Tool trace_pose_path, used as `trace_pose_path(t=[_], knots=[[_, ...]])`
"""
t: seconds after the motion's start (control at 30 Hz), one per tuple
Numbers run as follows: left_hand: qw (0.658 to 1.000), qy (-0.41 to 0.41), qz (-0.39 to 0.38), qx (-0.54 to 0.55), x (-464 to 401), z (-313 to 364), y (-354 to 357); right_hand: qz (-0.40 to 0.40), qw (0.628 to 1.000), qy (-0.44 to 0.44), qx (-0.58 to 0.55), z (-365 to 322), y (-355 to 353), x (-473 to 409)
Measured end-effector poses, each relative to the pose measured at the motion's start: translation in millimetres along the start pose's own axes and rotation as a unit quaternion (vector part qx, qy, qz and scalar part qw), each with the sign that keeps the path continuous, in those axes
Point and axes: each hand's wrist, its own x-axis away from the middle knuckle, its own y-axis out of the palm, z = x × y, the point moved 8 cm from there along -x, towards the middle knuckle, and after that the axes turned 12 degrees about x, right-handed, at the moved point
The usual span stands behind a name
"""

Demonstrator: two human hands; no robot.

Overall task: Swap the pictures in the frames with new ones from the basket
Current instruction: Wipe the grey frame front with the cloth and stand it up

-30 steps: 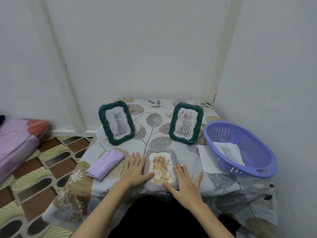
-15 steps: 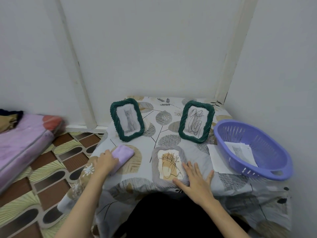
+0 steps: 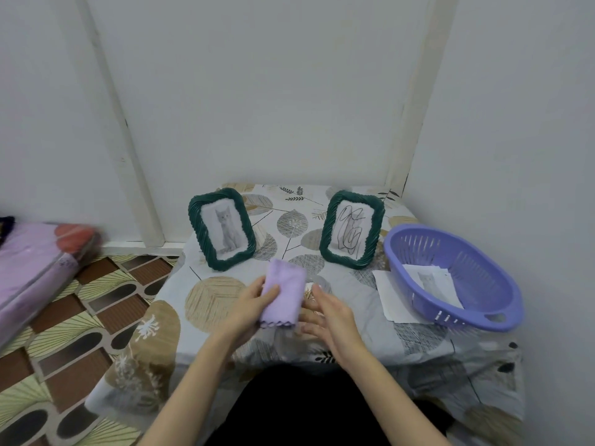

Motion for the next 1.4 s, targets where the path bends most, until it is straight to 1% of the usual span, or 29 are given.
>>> trace_pose_path(t=[0.03, 0.07, 0.13, 0.17, 0.2, 0.23, 0.27, 0.3, 0.33, 0.37, 0.4, 0.43, 0.47, 0.5, 0.53, 0.6, 0.67, 0.7, 0.8, 0.83, 0.9, 1.03, 1.1, 1.13, 1.2, 1.23, 1.27, 1.33, 1.4], knots=[[1.000, 0.004, -0.007, 0.002, 0, -5, 10, -0.010, 0.998, 0.031, -0.062, 0, 3, -1], [1.000, 0.013, -0.012, -0.017, 0, -7, 19, 0.000, 0.995, 0.046, -0.089, -1, 1, -3], [0.993, 0.036, -0.017, -0.113, -4, -7, 26, 0.058, 0.994, 0.035, -0.082, -2, -17, -11], [0.986, 0.049, -0.011, -0.161, -7, -5, 23, 0.092, 0.995, 0.011, -0.039, -6, -30, -15], [0.978, 0.060, 0.003, -0.199, -11, -3, 16, 0.126, 0.991, -0.032, 0.035, -15, -45, -18], [0.970, 0.076, 0.021, -0.231, -15, 1, 8, 0.165, 0.972, -0.094, 0.139, -30, -58, -19], [0.961, 0.094, 0.036, -0.259, -19, 3, 0, 0.196, 0.929, -0.170, 0.262, -47, -67, -18], [0.951, 0.110, 0.044, -0.285, -22, 4, -7, 0.205, 0.867, -0.247, 0.380, -60, -66, -15], [0.941, 0.121, 0.048, -0.312, -25, 4, -11, 0.189, 0.800, -0.305, 0.481, -64, -59, -14], [0.930, 0.128, 0.047, -0.340, -27, 3, -14, 0.159, 0.740, -0.338, 0.560, -59, -49, -17], [0.917, 0.134, 0.045, -0.374, -29, 2, -17, 0.126, 0.693, -0.358, 0.613, -48, -41, -19], [0.900, 0.141, 0.037, -0.410, -31, 1, -18, 0.097, 0.662, -0.371, 0.643, -33, -35, -23], [0.883, 0.144, 0.021, -0.447, -33, -1, -19, 0.073, 0.643, -0.384, 0.658, -21, -31, -23], [0.865, 0.138, -0.002, -0.483, -34, -4, -19, 0.055, 0.636, -0.389, 0.664, -14, -28, -22], [0.848, 0.125, -0.029, -0.514, -37, -10, -20, 0.048, 0.640, -0.387, 0.662, -11, -28, -20], [0.820, 0.081, -0.074, -0.561, -41, -23, -24, 0.069, 0.646, -0.380, 0.659, -14, -33, -20], [0.799, 0.041, -0.115, -0.589, -44, -34, -28, 0.079, 0.639, -0.376, 0.666, -18, -35, -22], [0.791, 0.031, -0.130, -0.598, -44, -37, -28, 0.066, 0.639, -0.372, 0.670, -17, -35, -25], [0.774, 0.022, -0.145, -0.616, -49, -40, -29, -0.030, 0.651, -0.352, 0.672, -2, -30, -35], [0.769, 0.022, -0.149, -0.622, -51, -41, -30, -0.048, 0.645, -0.358, 0.673, 3, -28, -37], [0.765, 0.027, -0.152, -0.625, -54, -42, -32, -0.039, 0.621, -0.369, 0.690, 7, -26, -40], [0.763, 0.044, -0.154, -0.627, -56, -45, -34, 0.015, 0.632, -0.332, 0.700, -5, -16, -68], [0.767, 0.053, -0.149, -0.622, -55, -46, -36, 0.001, 0.662, -0.286, 0.692, -6, -2, -79], [0.769, 0.056, -0.147, -0.620, -55, -45, -36, -0.003, 0.673, -0.279, 0.685, -6, 5, -81], [0.772, 0.059, -0.144, -0.616, -55, -45, -36, -0.033, 0.695, -0.286, 0.659, -2, 17, -75], [0.774, 0.058, -0.143, -0.614, -55, -45, -36, -0.047, 0.697, -0.308, 0.645, 1, 19, -68], [0.775, 0.058, -0.142, -0.613, -55, -45, -36, -0.044, 0.689, -0.340, 0.639, 3, 17, -61], [0.775, 0.059, -0.142, -0.613, -56, -45, -37, -0.004, 0.651, -0.378, 0.659, 3, 2, -51], [0.775, 0.057, -0.146, -0.613, -55, -45, -36, 0.026, 0.635, -0.329, 0.698, 2, -10, -55]])
